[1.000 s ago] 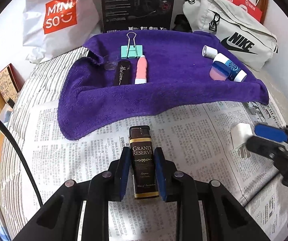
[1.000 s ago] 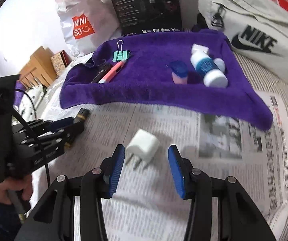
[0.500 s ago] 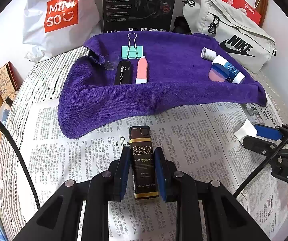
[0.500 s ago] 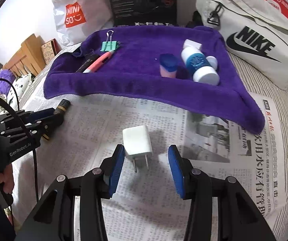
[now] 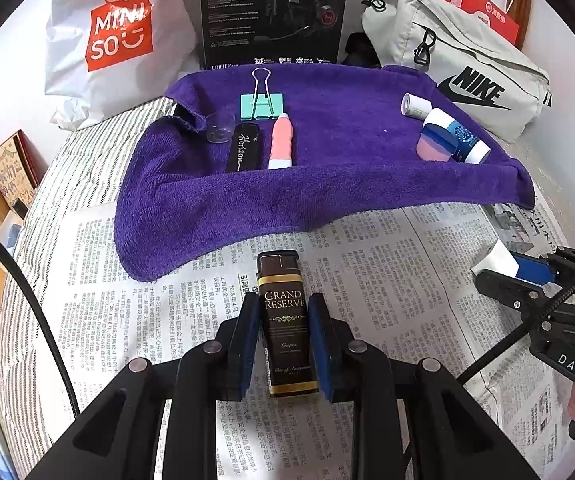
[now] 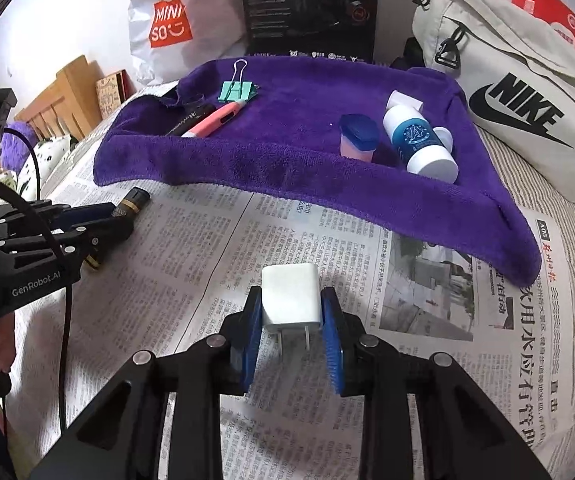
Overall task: Organize rigid objects
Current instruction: 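Lift the Grand Reserve box and charger plug with both grippers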
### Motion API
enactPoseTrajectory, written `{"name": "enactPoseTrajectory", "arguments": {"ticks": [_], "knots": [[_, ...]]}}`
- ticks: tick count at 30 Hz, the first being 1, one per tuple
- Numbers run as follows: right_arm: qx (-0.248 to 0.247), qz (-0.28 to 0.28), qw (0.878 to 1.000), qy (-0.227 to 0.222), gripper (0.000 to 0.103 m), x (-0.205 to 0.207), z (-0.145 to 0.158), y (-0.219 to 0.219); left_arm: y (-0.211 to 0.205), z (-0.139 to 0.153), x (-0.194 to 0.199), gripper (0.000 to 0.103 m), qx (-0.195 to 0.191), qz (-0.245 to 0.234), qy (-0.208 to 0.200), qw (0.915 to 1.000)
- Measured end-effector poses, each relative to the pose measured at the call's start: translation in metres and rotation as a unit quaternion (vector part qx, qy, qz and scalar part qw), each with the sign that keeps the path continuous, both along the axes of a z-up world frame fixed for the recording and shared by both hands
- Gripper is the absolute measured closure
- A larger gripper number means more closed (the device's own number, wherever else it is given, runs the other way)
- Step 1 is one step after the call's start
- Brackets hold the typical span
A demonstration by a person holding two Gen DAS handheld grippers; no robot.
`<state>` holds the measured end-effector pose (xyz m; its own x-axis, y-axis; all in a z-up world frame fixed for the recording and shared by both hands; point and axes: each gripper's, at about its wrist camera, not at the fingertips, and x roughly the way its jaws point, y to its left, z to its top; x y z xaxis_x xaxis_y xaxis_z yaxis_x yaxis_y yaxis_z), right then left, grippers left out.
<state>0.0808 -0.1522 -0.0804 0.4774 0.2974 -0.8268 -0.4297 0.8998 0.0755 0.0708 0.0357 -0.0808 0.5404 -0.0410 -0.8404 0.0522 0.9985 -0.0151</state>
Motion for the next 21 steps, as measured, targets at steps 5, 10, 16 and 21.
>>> {"name": "enactPoseTrajectory", "arguments": {"ticks": [5,10,16,21], "knots": [[-0.004,0.002,1.0,-0.031,0.074,-0.008,-0.003,0.001,0.0,-0.002,-0.008,0.078,0.002,0.0,-0.028,0.9996],[0.002,0.002,0.999,-0.046,0.074,-0.011,-0.004,0.0,0.001,-0.003,-0.012,0.078,-0.002,0.004,-0.046,0.9989],[-0.005,0.003,0.999,-0.05,0.074,-0.011,-0.004,0.001,0.002,-0.004,-0.012,0.078,-0.007,0.005,-0.048,0.9988],[-0.006,0.003,0.999,-0.051,0.074,-0.012,-0.004,0.001,0.0,-0.004,-0.012,0.078,-0.002,0.006,-0.049,0.9988]]}}
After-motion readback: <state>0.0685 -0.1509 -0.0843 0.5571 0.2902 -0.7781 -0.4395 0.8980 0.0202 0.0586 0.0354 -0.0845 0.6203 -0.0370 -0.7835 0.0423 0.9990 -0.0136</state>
